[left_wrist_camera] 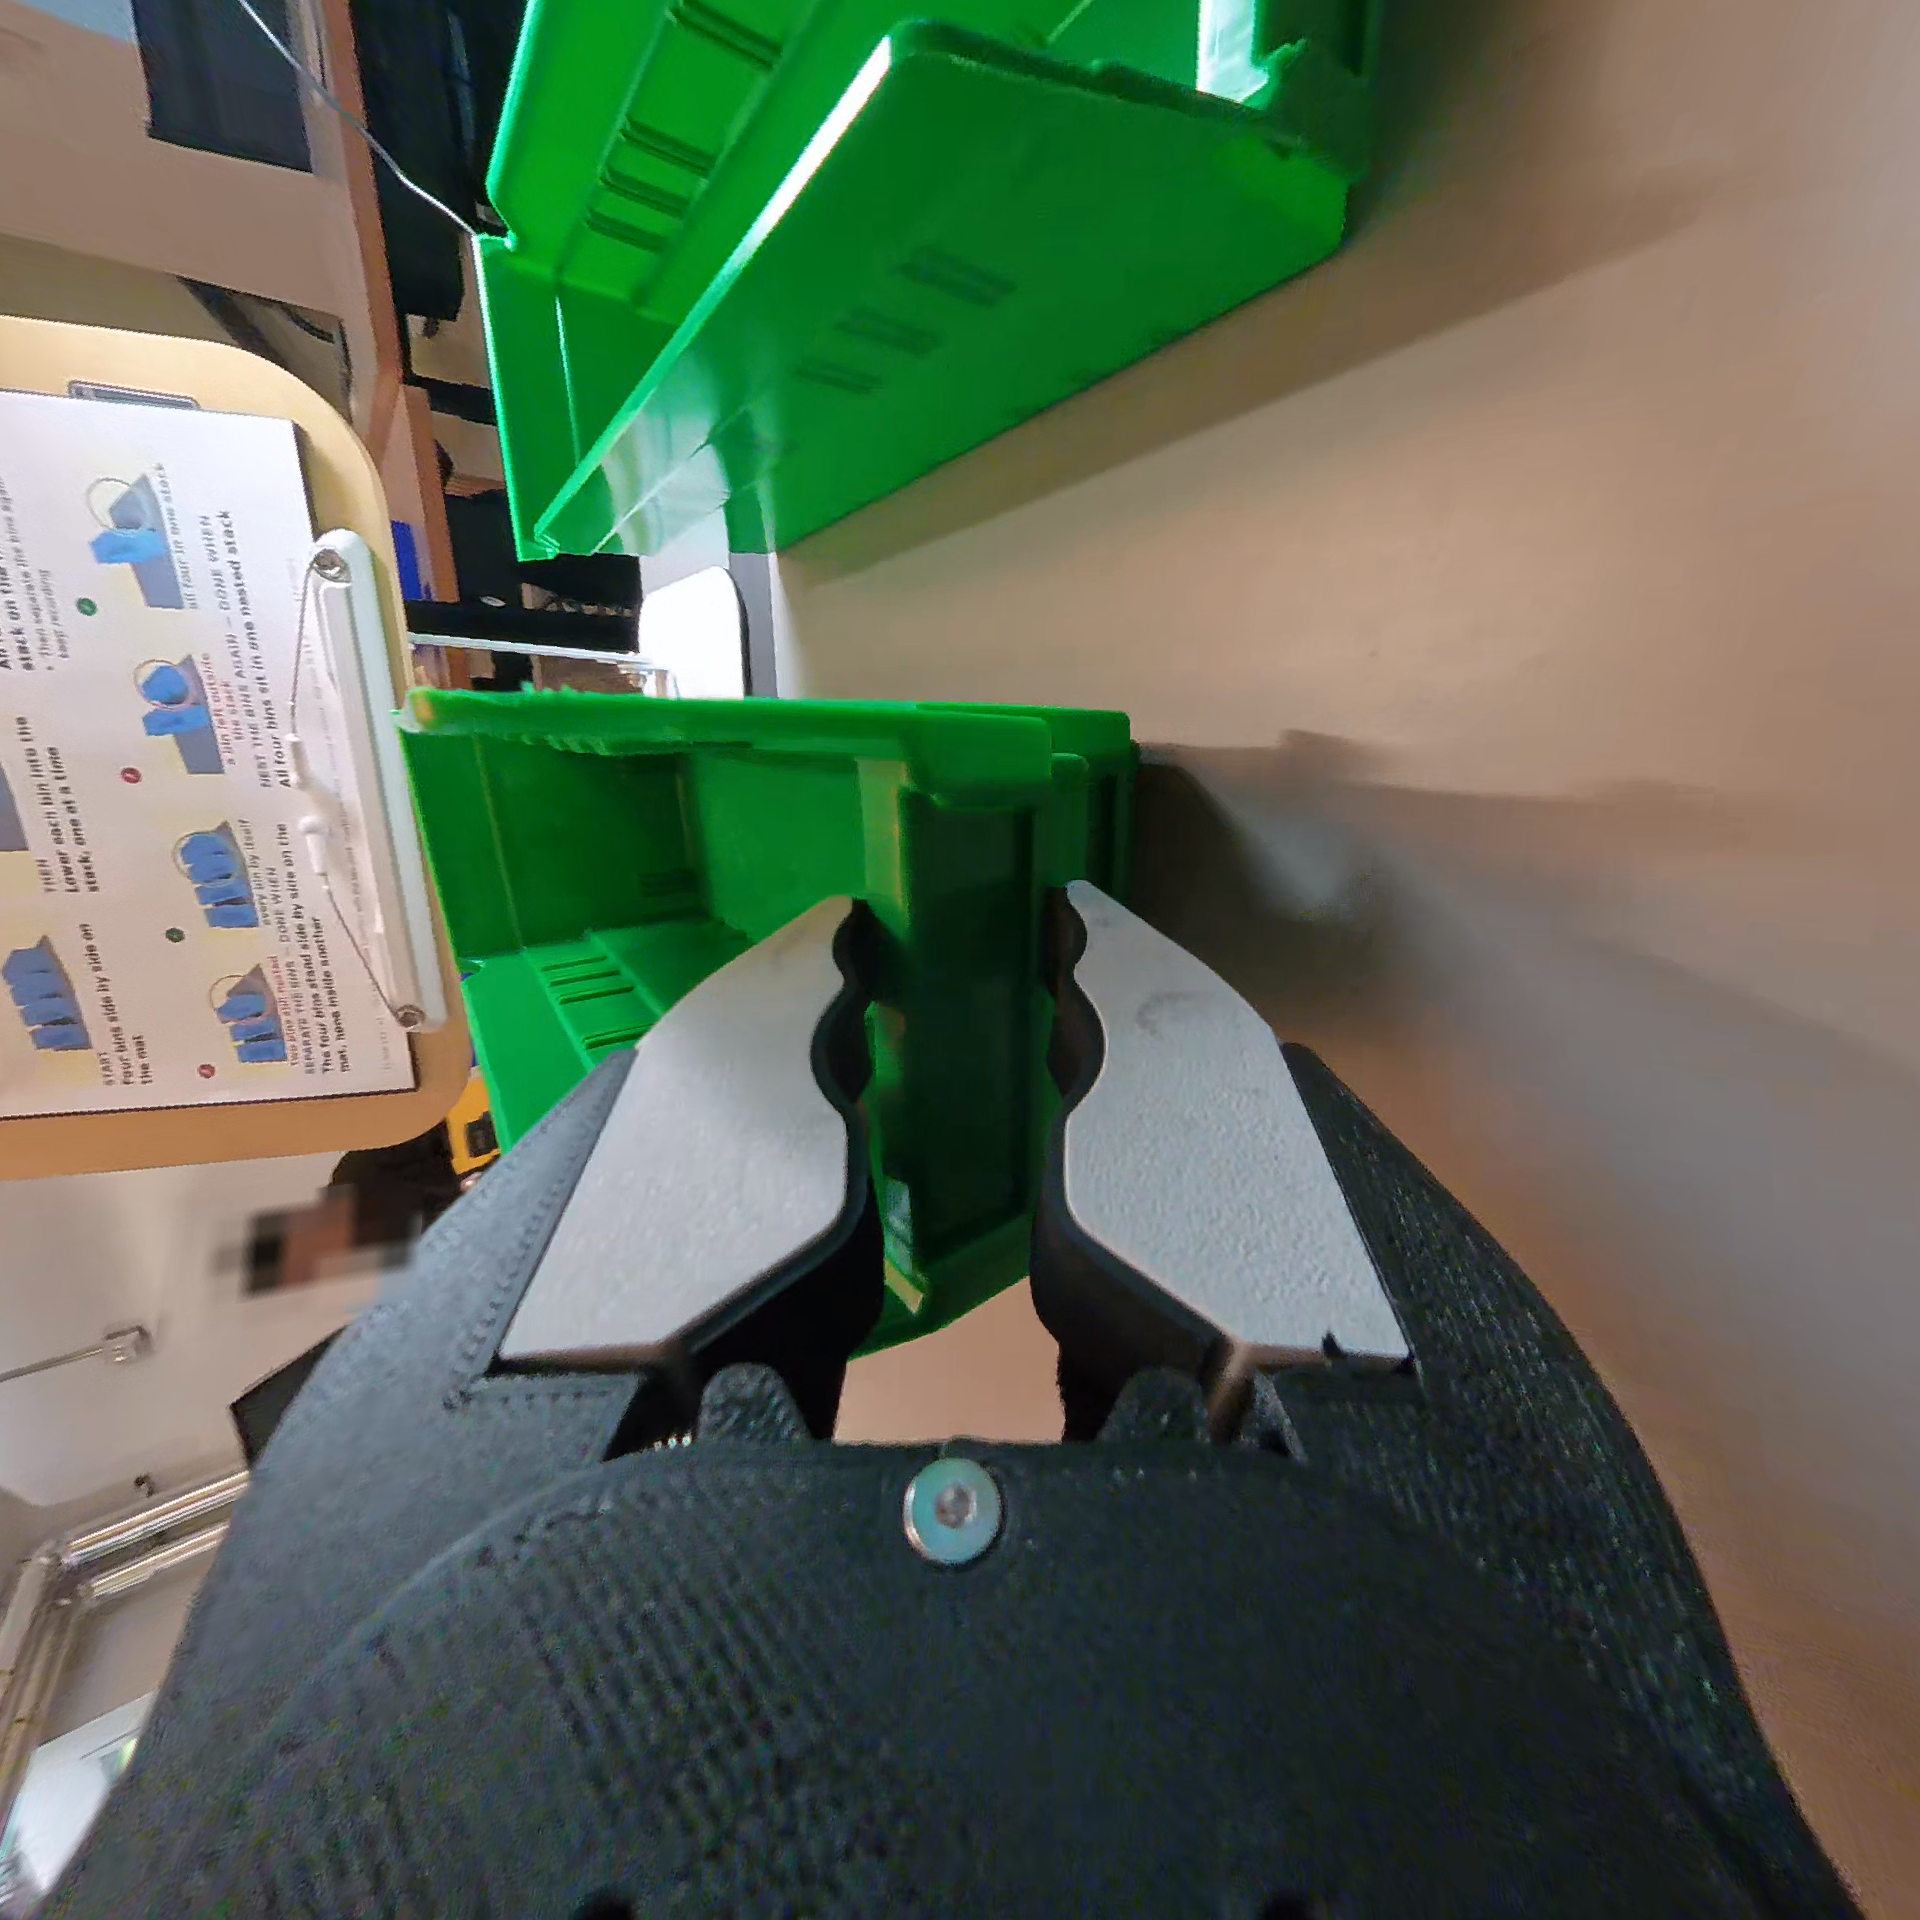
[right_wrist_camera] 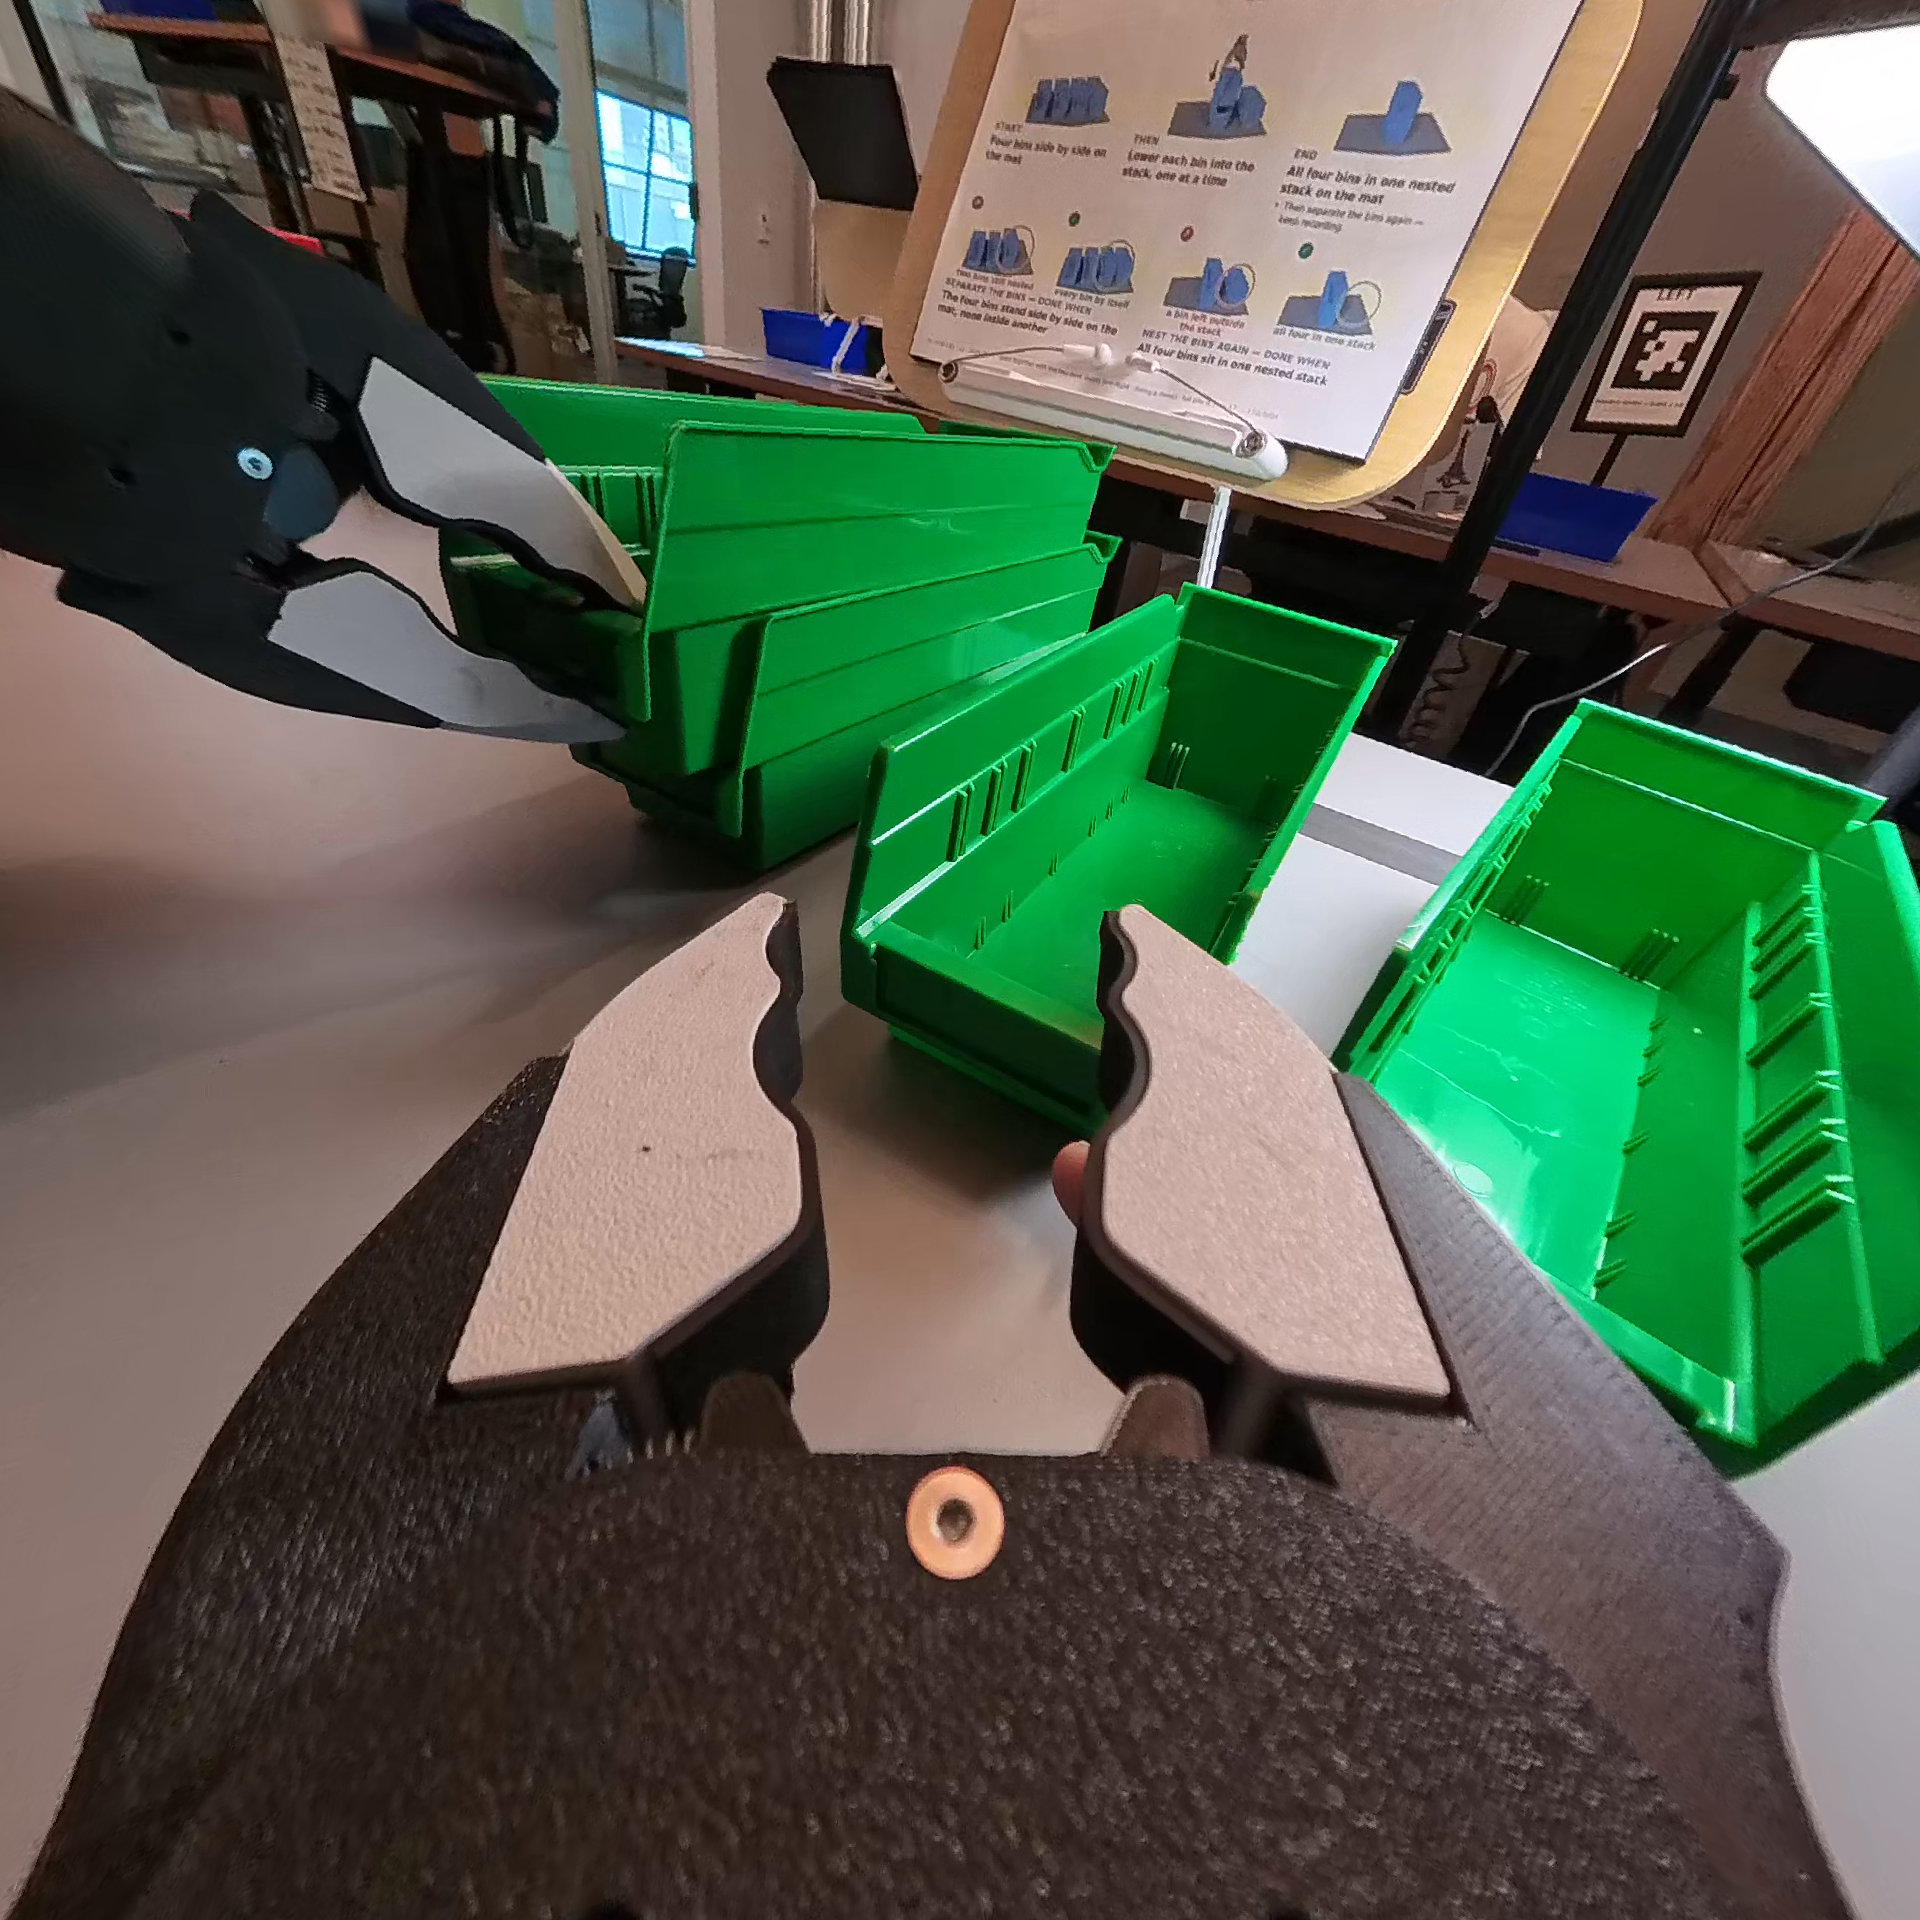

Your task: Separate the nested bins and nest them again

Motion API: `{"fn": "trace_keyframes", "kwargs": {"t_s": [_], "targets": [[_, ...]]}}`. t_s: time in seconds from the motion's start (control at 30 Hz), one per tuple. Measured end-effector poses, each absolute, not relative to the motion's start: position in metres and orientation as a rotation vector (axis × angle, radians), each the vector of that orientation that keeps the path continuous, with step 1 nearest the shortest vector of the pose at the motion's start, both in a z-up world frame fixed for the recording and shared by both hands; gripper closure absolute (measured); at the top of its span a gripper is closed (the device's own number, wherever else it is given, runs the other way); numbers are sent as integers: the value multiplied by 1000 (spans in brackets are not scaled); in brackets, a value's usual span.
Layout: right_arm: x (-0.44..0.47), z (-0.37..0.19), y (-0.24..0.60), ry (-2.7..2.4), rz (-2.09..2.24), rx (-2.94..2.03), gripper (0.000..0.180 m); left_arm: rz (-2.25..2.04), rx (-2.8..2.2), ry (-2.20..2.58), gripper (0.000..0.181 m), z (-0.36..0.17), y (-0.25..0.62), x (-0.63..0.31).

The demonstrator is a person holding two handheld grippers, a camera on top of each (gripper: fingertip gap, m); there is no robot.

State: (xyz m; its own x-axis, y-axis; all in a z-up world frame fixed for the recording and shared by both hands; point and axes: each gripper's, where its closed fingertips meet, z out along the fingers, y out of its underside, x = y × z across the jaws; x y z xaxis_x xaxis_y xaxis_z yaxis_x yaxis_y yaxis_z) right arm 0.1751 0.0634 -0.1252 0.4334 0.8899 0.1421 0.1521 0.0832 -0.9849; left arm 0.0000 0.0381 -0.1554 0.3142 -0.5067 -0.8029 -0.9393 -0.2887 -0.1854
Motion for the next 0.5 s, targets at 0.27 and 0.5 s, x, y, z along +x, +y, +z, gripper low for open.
{"fn": "trace_keyframes", "kwargs": {"t_s": [0.27, 0.5], "targets": [[178, -122, 64, -986, 734, -1395, 126, 944, -1850, 1295, 149, -141, 27, 5], [176, -122, 62, -998, 733, -1390, 126, 921, -1761, 1274, 149, -124, -3, 16]]}}
